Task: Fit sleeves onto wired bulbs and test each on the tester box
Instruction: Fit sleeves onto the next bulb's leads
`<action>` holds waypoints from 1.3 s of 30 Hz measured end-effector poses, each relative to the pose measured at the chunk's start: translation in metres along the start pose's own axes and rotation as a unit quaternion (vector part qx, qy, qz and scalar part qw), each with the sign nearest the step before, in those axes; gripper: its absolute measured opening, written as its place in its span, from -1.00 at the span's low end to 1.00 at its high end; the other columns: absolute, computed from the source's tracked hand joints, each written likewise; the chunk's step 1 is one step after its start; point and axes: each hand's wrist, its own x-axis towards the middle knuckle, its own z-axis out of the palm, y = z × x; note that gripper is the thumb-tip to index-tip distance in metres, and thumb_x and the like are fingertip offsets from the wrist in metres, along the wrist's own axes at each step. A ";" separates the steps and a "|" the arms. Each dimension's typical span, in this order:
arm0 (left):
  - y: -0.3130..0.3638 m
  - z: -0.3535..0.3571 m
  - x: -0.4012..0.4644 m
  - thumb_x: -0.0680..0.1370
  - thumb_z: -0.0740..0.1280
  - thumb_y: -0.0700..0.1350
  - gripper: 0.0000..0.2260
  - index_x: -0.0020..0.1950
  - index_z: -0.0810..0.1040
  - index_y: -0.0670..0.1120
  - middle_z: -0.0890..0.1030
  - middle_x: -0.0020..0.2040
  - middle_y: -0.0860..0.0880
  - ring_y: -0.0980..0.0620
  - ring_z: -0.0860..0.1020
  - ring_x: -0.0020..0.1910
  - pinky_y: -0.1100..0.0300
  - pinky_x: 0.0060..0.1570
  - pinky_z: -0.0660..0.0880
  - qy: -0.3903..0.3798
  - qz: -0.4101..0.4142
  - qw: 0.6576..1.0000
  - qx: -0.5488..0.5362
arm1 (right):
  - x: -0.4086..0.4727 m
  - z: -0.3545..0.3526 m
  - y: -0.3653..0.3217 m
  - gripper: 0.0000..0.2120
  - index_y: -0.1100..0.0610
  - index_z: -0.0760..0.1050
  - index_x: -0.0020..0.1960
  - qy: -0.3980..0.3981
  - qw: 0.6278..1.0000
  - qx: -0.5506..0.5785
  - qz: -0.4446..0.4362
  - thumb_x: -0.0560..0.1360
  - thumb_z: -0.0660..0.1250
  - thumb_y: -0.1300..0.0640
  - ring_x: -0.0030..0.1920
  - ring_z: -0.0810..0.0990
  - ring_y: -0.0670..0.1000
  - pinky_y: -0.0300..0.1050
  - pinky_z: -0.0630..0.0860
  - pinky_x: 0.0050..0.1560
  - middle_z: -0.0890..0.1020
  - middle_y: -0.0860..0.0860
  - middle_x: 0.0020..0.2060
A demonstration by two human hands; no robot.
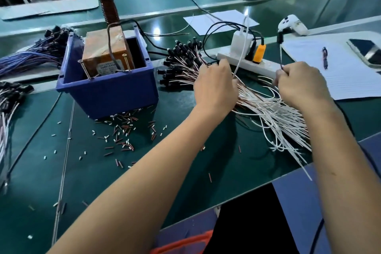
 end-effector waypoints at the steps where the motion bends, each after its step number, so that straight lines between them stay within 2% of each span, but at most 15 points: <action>1: -0.004 -0.002 -0.002 0.64 0.33 -0.06 -0.86 0.10 0.54 -0.12 0.63 -0.03 -0.07 -0.13 0.53 0.09 0.03 -0.14 0.44 0.003 0.004 1.000 0.014 | 0.003 0.001 -0.001 -0.71 0.17 0.67 0.03 -0.023 1.000 -0.017 0.002 0.69 0.20 0.08 -0.07 0.55 0.26 0.02 0.44 -0.09 0.65 0.23 -0.10; 3: -0.007 -0.009 -0.004 0.62 0.32 -0.16 -0.93 0.04 0.59 -0.11 0.66 -0.08 -0.05 -0.12 0.57 0.01 0.01 -0.12 0.53 0.027 -0.016 0.999 -0.035 | 0.007 0.005 -0.007 -0.73 0.13 0.66 0.07 -0.059 0.997 -0.055 -0.021 0.69 0.20 0.07 -0.03 0.57 0.26 0.03 0.47 -0.07 0.65 0.22 -0.05; 6: -0.004 -0.025 -0.005 0.59 0.35 -0.15 -0.92 -0.07 0.61 -0.09 0.65 -0.18 0.02 -0.04 0.59 -0.15 0.02 -0.12 0.56 0.090 -0.076 0.971 -0.206 | 0.008 0.015 -0.030 -0.77 0.06 0.61 0.01 -0.085 0.989 -0.094 -0.075 0.69 0.20 0.05 -0.07 0.51 0.22 -0.01 0.42 -0.10 0.63 0.21 -0.02; 10: 0.002 -0.039 -0.005 0.54 0.38 -0.16 -0.96 -0.11 0.60 -0.09 0.64 -0.21 0.06 -0.01 0.58 -0.17 0.06 -0.12 0.50 0.145 -0.056 0.951 -0.267 | 0.006 0.026 -0.076 -0.76 0.07 0.58 -0.11 -0.031 0.985 -0.062 -0.157 0.66 0.20 0.11 -0.08 0.59 0.30 -0.01 0.38 -0.16 0.65 0.26 -0.09; 14: -0.006 -0.028 -0.011 0.64 0.31 -0.10 -0.86 0.00 0.64 -0.11 0.65 -0.03 -0.03 -0.09 0.51 0.03 0.08 0.02 0.41 0.146 -0.026 0.971 -0.188 | 0.004 0.041 -0.100 -0.74 0.18 0.54 -0.11 -0.032 0.982 -0.082 -0.164 0.65 0.12 0.23 0.04 0.66 0.30 0.01 0.43 -0.15 0.68 0.26 -0.03; 18: -0.031 -0.008 -0.019 0.74 0.13 -0.01 -0.67 0.10 0.69 -0.04 0.63 0.26 -0.01 -0.12 0.43 0.23 0.06 0.25 0.37 0.084 -0.025 0.990 -0.107 | -0.003 0.043 -0.103 -0.74 0.22 0.60 0.16 -0.064 0.971 -0.156 -0.171 0.66 0.15 0.19 0.14 0.62 0.29 0.09 0.56 0.09 0.65 0.25 0.09; 21: -0.042 0.004 -0.022 0.74 0.09 0.07 -0.65 0.11 0.65 0.03 0.44 0.54 0.05 -0.08 0.29 0.45 0.04 0.29 0.39 -0.001 -0.039 0.996 -0.086 | -0.008 0.030 -0.100 -0.86 0.21 0.58 0.09 -0.066 0.977 -0.138 -0.146 0.63 0.27 0.19 -0.03 0.57 0.28 0.02 0.46 -0.09 0.64 0.26 0.05; 24: -0.041 0.007 -0.024 0.73 0.11 0.09 -0.66 0.09 0.66 0.01 0.39 0.58 0.01 -0.12 0.28 0.49 -0.02 0.39 0.34 0.006 -0.022 0.999 -0.037 | -0.015 0.009 -0.097 -0.80 0.18 0.66 0.13 0.019 0.993 -0.063 -0.102 0.57 0.31 0.24 -0.12 0.56 0.25 0.03 0.56 -0.03 0.68 0.27 0.02; 27: -0.040 -0.005 -0.023 0.72 0.15 0.04 -0.65 0.05 0.70 -0.06 0.55 0.43 -0.03 -0.14 0.37 0.40 -0.02 0.35 0.37 0.031 -0.027 0.997 -0.060 | -0.024 -0.004 -0.112 -0.76 0.13 0.71 0.12 0.153 0.981 0.018 -0.119 0.56 0.29 0.23 0.01 0.67 0.29 0.06 0.60 0.07 0.72 0.22 0.00; 29: -0.042 -0.023 -0.024 0.69 0.21 -0.07 -0.66 -0.23 0.58 -0.13 0.65 -0.04 -0.06 -0.17 0.52 0.08 -0.04 0.05 0.46 0.076 -0.049 0.986 -0.140 | -0.032 -0.002 -0.130 -0.77 0.11 0.71 0.08 0.177 0.971 0.061 -0.151 0.57 0.29 0.18 0.01 0.68 0.23 0.03 0.59 0.04 0.74 0.15 -0.03; 30: -0.045 -0.034 -0.026 0.67 0.24 -0.11 -0.64 -0.34 0.44 -0.11 0.56 -0.24 -0.05 -0.20 0.53 -0.09 -0.03 -0.15 0.40 0.098 -0.066 0.979 -0.164 | -0.038 0.003 -0.140 -0.77 0.11 0.71 0.07 0.169 0.967 0.080 -0.170 0.58 0.28 0.16 0.01 0.68 0.21 0.03 0.60 0.05 0.75 0.13 -0.04; 31: -0.049 -0.045 -0.030 0.63 0.26 -0.14 -0.64 -0.38 0.36 -0.09 0.50 -0.34 -0.05 -0.24 0.52 -0.19 0.00 -0.28 0.30 0.117 -0.075 0.976 -0.165 | -0.044 0.009 -0.150 -0.77 0.10 0.72 0.07 0.157 0.965 0.098 -0.189 0.58 0.28 0.16 0.02 0.68 0.19 0.04 0.59 0.08 0.75 0.11 -0.04; 35: -0.090 -0.085 -0.066 0.48 0.37 -0.19 -0.90 -0.24 0.55 -0.08 0.66 -0.25 -0.09 -0.22 0.58 -0.31 0.10 -0.36 0.23 0.182 -0.058 0.982 -0.014 | -0.079 0.042 -0.194 -0.80 0.10 0.71 0.05 0.082 0.939 0.188 -0.274 0.58 0.30 0.18 -0.03 0.69 0.08 -0.15 0.53 0.01 0.76 0.04 -0.07; 38: -0.137 -0.106 -0.105 0.54 0.36 -0.14 -0.78 -0.30 0.47 -0.09 0.59 -0.33 -0.08 -0.22 0.52 -0.38 0.04 -0.42 0.29 0.208 -0.075 0.975 0.012 | -0.109 0.067 -0.232 -0.89 0.18 0.53 0.08 0.023 0.916 0.233 -0.326 0.57 0.35 0.21 -0.14 0.67 0.13 -0.03 0.57 -0.09 0.71 0.09 -0.18; 39: -0.152 -0.113 -0.115 0.55 0.35 -0.14 -0.72 -0.34 0.39 -0.08 0.51 -0.39 -0.06 -0.21 0.46 -0.41 0.03 -0.43 0.28 0.221 -0.076 0.972 0.012 | -0.117 0.072 -0.241 -0.86 0.19 0.45 0.09 0.026 0.915 0.244 -0.322 0.56 0.36 0.21 -0.18 0.66 0.16 0.02 0.57 -0.14 0.68 0.10 -0.22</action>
